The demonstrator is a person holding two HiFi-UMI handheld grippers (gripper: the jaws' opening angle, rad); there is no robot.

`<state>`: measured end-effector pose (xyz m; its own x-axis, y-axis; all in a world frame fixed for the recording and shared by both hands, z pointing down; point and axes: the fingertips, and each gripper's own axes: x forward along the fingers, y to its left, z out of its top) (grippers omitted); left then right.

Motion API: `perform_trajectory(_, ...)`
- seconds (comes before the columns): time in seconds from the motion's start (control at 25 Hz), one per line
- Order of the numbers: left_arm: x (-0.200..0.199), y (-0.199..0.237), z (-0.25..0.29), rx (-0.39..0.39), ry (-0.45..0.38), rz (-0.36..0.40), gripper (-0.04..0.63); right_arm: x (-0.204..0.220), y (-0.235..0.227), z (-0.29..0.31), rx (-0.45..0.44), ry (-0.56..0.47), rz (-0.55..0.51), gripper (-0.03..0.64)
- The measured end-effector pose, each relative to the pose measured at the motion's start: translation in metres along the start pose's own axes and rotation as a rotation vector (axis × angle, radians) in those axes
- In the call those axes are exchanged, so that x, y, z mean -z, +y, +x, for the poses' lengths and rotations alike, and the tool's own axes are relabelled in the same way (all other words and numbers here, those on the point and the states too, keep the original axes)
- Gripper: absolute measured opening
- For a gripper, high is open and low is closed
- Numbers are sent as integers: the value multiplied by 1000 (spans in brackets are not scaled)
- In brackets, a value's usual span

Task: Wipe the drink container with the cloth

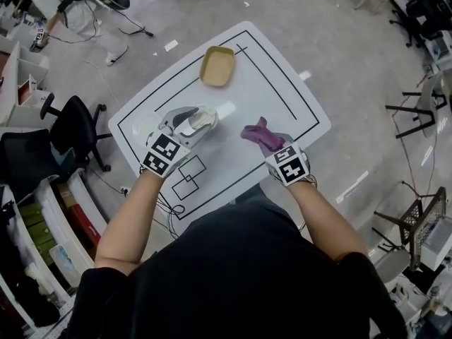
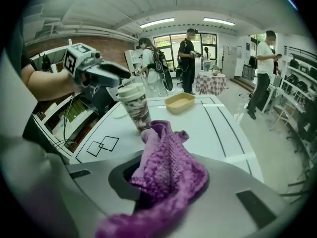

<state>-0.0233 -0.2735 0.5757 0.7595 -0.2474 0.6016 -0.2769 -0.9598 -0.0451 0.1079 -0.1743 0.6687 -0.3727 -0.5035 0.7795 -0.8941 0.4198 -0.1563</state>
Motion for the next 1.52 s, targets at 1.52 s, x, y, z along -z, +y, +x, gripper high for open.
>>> perform_trajectory(1.52,17,10,37,57,17,-134,31,-26,73,154,-195,-30,-57,84)
